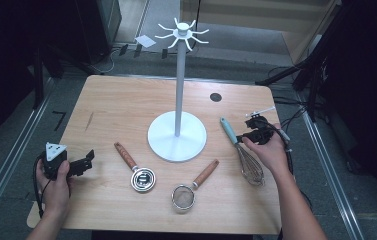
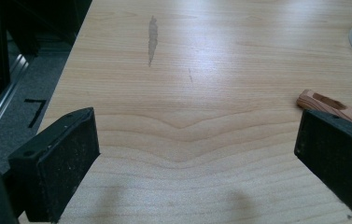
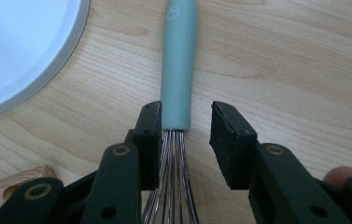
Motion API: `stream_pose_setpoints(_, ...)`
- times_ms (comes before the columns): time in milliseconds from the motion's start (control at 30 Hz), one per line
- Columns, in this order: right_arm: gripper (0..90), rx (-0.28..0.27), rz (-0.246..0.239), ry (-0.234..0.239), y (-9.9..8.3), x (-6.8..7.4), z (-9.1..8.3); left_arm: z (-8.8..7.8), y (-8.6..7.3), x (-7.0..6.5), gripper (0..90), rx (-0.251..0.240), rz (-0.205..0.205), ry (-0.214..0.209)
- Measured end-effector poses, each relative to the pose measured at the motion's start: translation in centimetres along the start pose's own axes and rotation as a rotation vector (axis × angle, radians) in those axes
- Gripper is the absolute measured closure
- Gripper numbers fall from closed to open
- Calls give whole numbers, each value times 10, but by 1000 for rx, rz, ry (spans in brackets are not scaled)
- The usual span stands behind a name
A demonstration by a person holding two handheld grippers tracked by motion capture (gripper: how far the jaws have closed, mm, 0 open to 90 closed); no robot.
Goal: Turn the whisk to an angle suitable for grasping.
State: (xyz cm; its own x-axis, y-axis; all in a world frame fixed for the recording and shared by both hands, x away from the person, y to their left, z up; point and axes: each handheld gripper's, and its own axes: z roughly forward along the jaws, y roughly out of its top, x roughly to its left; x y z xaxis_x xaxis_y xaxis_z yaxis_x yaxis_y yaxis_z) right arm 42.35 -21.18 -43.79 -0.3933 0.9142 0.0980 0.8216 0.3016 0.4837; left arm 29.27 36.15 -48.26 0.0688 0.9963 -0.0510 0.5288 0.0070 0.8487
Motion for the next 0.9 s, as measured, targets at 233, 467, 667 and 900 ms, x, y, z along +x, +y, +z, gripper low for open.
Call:
stream_pose_setpoints(233,656,58,9,19,10,-1,10,0,0,0,2,0,0,0)
stream_pose_setpoints(467,640,96,24,35,16,-1,18,0,0,0,3,1,0,0)
stream_pose_setpoints(667,642,133,28,35,21,0,25,0,0,0,3,1,-1,1)
stream_pose_setpoints(900,649,176,40,27,25,3,33,0,0,0,3,2,-2,-3)
